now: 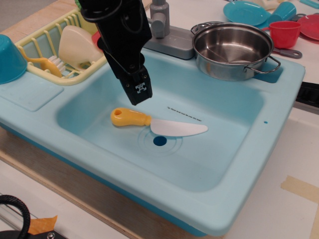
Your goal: Put knife in pot or pan
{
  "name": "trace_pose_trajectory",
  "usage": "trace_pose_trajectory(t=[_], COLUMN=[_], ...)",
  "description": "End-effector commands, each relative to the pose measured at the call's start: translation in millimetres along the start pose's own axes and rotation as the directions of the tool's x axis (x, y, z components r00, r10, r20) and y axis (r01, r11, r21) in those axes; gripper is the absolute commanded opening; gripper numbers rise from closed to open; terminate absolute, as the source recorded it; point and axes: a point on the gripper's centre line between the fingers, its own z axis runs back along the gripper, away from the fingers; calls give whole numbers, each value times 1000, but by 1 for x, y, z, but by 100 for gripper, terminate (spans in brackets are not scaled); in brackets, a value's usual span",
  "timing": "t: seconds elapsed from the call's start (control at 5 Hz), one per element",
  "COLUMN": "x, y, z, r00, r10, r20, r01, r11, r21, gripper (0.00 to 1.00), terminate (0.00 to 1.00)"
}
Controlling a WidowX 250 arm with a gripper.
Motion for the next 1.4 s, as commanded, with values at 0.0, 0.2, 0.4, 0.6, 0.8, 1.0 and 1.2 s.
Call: trace_pose_trajectory(t=[0.0, 0.2, 0.4, 0.6, 0.8, 1.0, 1.2], x=[3, 3, 6, 9, 4, -9, -14], y=[-6, -6, -1, 6, 7, 6, 6], z=[-14, -28, -41, -48, -57, -69, -77], r00=[997, 992, 992, 992, 993, 995, 995], r10=[-52, -64, -77, -82, -68, -43, -23], r20=[-59, -106, -103, -95, -99, -92, -94], r01=[50, 61, 77, 84, 68, 40, 20], r11=[998, 998, 997, 996, 998, 999, 999], r21=[-22, -28, -5, 16, -4, -34, -33], gripper=[100, 100, 100, 100, 100, 100, 0], terminate=[0, 0, 0, 0, 0, 0, 0])
